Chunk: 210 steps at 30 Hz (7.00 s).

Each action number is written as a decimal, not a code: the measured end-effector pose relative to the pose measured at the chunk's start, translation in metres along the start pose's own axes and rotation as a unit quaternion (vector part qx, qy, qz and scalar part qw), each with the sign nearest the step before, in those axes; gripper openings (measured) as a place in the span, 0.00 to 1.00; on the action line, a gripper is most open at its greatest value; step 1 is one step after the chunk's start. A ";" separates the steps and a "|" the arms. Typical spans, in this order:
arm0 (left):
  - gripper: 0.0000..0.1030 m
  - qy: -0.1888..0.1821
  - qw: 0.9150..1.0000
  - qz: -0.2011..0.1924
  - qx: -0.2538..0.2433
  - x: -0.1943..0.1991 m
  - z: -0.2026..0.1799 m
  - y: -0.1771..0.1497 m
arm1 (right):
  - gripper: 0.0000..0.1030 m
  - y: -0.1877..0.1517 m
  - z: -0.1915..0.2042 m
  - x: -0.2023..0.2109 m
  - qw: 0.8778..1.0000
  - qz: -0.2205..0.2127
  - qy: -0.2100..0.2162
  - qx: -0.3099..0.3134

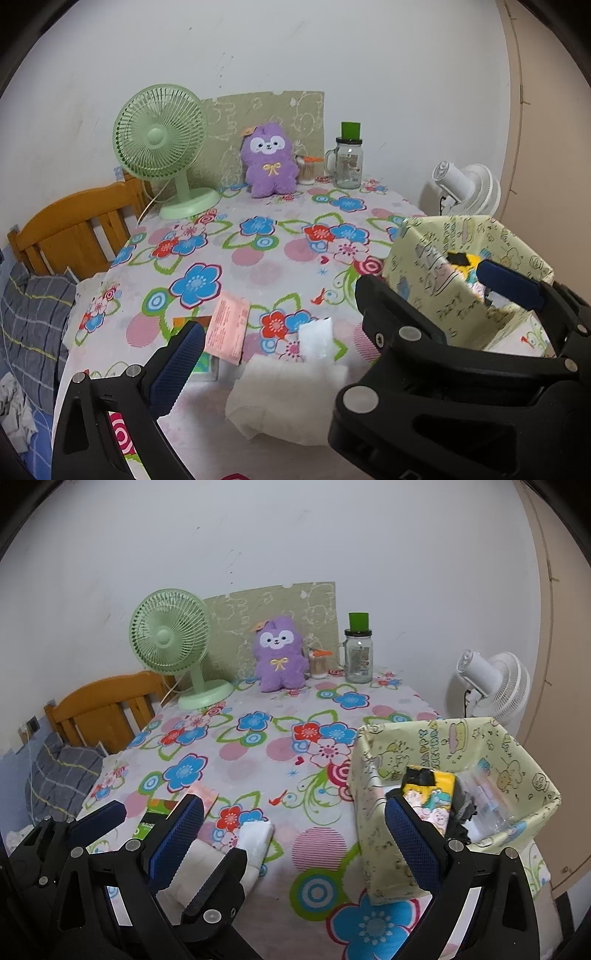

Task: Organize soft objects
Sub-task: 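Withdraw both tools from the box back over the white cloths, then grasp the rolled white cloth with the right tool while the left tool grasps the white cloth, then lift the rolled white cloth with the right tool while the left tool gathers the white cloth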

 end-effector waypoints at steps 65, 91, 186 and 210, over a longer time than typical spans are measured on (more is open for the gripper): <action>0.30 -0.035 0.996 0.084 0.012 -0.055 0.037 -0.044 | 0.80 -0.047 0.044 -0.076 0.993 0.086 0.078 0.018; 0.20 0.040 0.996 0.067 0.043 -0.064 0.078 -0.034 | 0.61 -0.040 0.053 -0.096 0.991 0.112 0.075 0.019; 0.96 0.032 0.998 0.044 0.020 -0.047 0.040 -0.021 | 0.21 -0.027 0.021 -0.066 0.994 0.102 0.037 0.025; 1.00 0.027 0.995 0.094 0.023 -0.081 0.041 -0.049 | 0.21 -0.055 0.021 -0.092 0.987 0.156 0.033 0.037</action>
Point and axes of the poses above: each gripper's, at about its wrist camera, not at the fingertips, and x roughly against the way its jaws point, z to its left, y to its top, the point moved 4 cm from there along -x, roughly the way its jaws point, and after that the axes turned 15 degrees about x, right-handed, at the moved point
